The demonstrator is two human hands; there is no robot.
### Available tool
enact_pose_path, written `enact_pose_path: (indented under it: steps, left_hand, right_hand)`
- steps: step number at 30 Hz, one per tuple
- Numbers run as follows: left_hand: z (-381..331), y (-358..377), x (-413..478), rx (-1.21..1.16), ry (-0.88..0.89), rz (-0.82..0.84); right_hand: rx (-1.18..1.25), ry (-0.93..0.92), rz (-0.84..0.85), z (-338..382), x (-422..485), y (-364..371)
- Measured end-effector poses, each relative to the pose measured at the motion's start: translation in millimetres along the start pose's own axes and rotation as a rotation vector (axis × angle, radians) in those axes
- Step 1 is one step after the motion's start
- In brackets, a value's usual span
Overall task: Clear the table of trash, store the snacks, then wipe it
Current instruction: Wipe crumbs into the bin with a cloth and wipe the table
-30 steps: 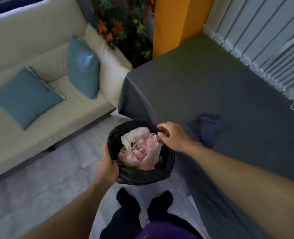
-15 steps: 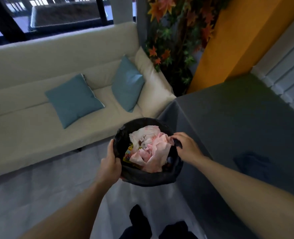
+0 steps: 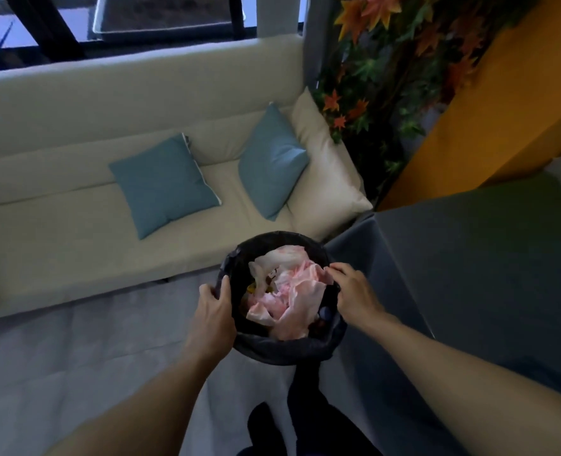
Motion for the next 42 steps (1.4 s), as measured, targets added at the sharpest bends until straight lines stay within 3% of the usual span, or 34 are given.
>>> enact_pose_path:
  steps: [14,34,42]
  left_hand:
    - [24.8,114.5,100.3,0.184,-0.041,0.127]
    - [133.7,405.0,222.3,0.013,-0.093,0.29]
    - [153.7,446.5,227.4,0.037,-0.151,0.338]
  right_hand:
    - [-0.091,0.065,0.193,-51.7,80.1,114.6]
    - [-0.128,0.124,0.287,-184.4,176.5,379.7]
    - [-0.126,0.082,0.293,-201.4,180.1,426.4]
Point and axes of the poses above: each hand's wrist, its own x-axis towards the middle knuckle, its own y-axis out of the palm, z = x × y, the point moved 3 cm from there along x, towards the middle knuckle, and after that the axes turned 15 degrees about -z, right-handed, at the moved point
